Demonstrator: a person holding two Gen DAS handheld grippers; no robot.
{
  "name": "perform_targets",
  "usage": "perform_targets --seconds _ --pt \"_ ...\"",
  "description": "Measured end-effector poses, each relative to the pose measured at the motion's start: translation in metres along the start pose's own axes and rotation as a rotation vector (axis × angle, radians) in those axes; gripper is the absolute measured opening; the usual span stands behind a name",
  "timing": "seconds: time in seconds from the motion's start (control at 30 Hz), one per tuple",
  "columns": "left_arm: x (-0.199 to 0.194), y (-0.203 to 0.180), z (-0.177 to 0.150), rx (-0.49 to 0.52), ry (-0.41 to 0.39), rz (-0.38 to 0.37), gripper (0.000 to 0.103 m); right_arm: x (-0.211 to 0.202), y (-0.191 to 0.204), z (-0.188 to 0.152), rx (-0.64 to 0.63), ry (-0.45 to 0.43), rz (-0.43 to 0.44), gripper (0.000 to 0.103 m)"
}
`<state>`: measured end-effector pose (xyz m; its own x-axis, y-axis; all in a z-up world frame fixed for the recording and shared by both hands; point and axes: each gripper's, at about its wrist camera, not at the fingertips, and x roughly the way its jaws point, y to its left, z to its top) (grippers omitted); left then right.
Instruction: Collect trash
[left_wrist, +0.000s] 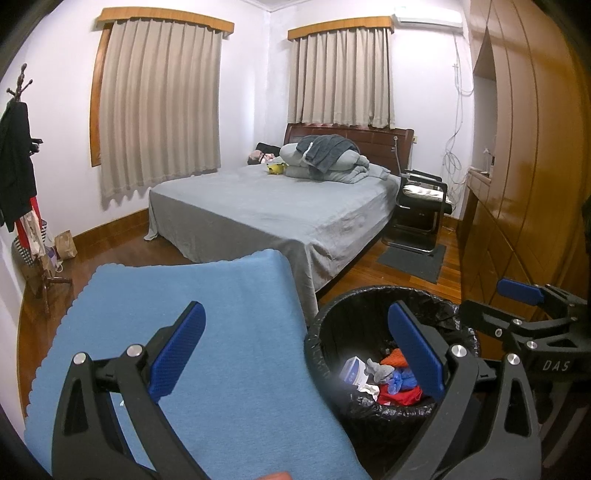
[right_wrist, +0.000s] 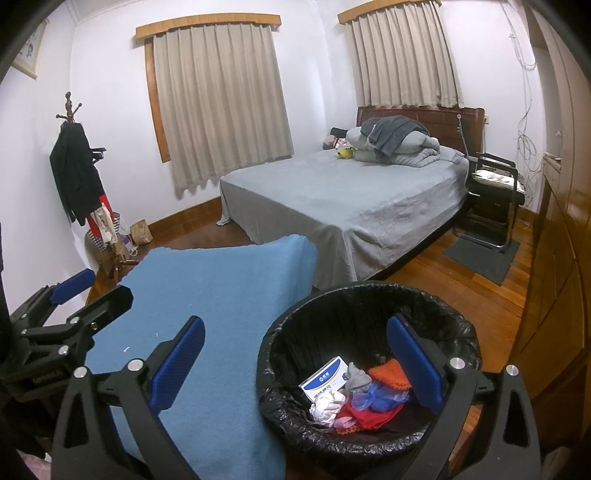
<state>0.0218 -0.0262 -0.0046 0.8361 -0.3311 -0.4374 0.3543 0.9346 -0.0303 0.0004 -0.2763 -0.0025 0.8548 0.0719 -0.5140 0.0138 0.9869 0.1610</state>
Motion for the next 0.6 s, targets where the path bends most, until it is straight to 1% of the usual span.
perform_targets --seconds 0.6 --pt "-0.0006 -0.0016 0.0006 -0.004 0.002 0.004 0.096 0.0009 0.0008 0.0002 0.0 0.002 0.0 0.097"
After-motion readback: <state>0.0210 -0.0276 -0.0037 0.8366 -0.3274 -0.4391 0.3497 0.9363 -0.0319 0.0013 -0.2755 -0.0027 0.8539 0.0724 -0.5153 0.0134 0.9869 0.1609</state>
